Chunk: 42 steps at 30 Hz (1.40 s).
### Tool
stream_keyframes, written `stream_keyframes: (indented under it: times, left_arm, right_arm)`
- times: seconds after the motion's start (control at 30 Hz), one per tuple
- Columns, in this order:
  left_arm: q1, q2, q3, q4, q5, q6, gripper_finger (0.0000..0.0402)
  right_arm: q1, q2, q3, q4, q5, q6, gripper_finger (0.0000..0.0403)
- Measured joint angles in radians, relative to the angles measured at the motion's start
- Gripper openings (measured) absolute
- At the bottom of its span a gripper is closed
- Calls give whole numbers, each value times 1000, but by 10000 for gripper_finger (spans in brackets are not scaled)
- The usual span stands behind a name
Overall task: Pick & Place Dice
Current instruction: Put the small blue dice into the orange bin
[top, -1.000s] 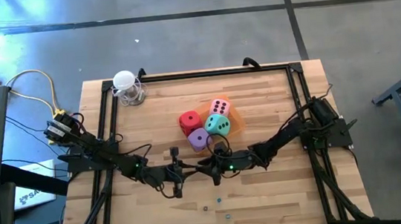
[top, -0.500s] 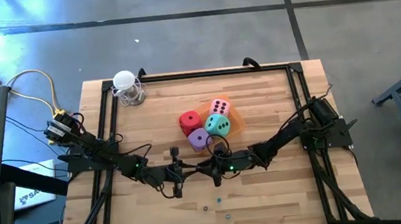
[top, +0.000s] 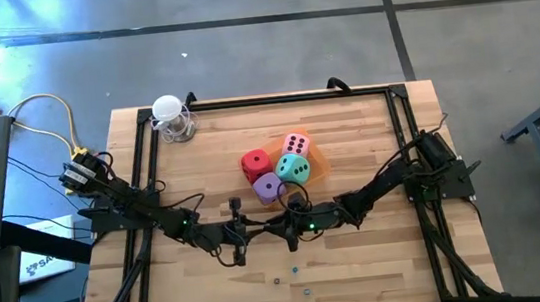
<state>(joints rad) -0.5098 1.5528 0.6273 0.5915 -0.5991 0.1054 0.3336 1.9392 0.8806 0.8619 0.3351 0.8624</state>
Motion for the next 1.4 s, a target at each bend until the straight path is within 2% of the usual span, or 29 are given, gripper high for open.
stream_keyframes:
  times: [0.43,0.83,1.13,1.4]
  left_arm:
    - [0,0,0,-3,2,0,49]
    - [0,1,0,-11,-4,3,49]
    - [1,1,0,-11,13,-12,50]
    - [12,0,0,-11,52,-28,83]
  right_arm:
    - [0,0,0,-19,-5,-4,120]
    - [0,0,0,-19,0,-40,48]
    - [0,0,0,-21,3,-53,47]
    - [0,0,-1,-23,3,-64,46]
